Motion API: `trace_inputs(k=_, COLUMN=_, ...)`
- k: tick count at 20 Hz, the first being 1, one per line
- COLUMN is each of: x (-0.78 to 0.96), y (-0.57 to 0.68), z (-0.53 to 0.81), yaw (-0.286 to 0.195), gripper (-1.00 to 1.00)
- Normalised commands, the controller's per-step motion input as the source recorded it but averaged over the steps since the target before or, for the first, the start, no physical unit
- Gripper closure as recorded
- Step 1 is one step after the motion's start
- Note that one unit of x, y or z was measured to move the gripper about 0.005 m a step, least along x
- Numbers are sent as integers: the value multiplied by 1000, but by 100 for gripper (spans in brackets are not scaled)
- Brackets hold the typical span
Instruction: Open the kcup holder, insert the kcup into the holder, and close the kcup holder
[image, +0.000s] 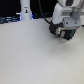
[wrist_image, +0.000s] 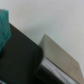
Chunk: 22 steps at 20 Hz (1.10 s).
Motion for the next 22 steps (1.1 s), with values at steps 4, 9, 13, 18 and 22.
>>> trace_inputs(k=4, x=-849, y=628, z=-5, yaw=4, gripper=-100)
trace_inputs(k=9, x=-903, y=600, z=-22, yaw=2, gripper=-100)
trace_inputs(k=13, x=-904, y=594, z=-26, yaw=6, gripper=-100)
trace_inputs(k=18, x=-540, y=376, z=24, yaw=60, gripper=-100)
trace_inputs(k=22, x=-91, y=72, z=79, yaw=21, gripper=-100)
